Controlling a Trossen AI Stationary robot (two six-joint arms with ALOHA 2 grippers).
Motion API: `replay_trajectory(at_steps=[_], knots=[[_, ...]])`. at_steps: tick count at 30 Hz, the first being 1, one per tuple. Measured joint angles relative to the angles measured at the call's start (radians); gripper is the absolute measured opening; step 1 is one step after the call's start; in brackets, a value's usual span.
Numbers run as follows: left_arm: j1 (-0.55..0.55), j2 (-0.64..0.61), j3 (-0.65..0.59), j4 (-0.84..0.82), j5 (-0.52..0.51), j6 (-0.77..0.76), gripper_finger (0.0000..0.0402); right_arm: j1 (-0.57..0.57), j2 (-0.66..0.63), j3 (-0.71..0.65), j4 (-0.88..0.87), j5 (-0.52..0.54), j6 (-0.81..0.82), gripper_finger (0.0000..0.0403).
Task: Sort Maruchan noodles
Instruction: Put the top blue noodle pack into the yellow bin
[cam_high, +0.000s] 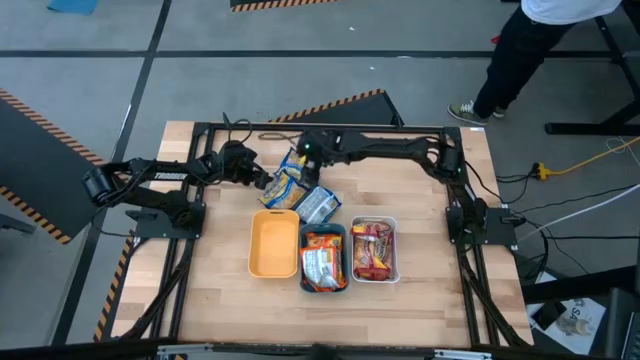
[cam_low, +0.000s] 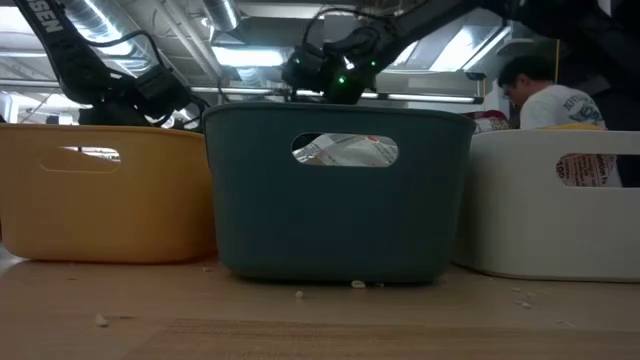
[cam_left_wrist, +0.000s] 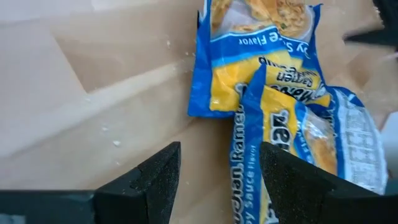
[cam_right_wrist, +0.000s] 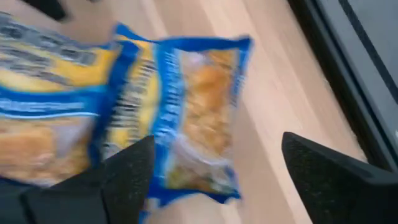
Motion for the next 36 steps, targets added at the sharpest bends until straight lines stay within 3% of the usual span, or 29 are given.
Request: replay_trajectory(at_steps=[3, 8, 14, 22, 30, 36], knots=[[0.0, 0.0, 0.0, 0.002, -0.022, 0.034, 0.0212, -0.035, 0.004, -0.001, -0.046, -0.012, 0.048, 0.0343], [0.0, 0.0, 0.0, 0.039, -0.045, 0.061, 0.0212, -0.081, 0.007, -0.001, -0.045, -0.147, 0.089, 0.0344], [0.0, 0.008, 0.0, 0.104, -0.045, 0.064, 0.0212, -0.101, 0.037, 0.001, -0.044, -0.217, 0.107, 0.0344], [0.0, 0.169, 0.0, 0.23, 0.002, 0.064, 0.0212, -0.1, 0.043, 0.0, -0.068, -0.226, 0.109, 0.0344], [0.0, 0.319, 0.001, 0.474, 0.049, 0.028, 0.0212, -0.1, 0.043, 0.0, -0.12, -0.227, -0.029, 0.0344], [-0.001, 0.392, 0.053, 0.494, 0.147, 0.028, 0.0212, -0.108, 0.043, 0.0, -0.171, -0.234, -0.075, 0.0344]])
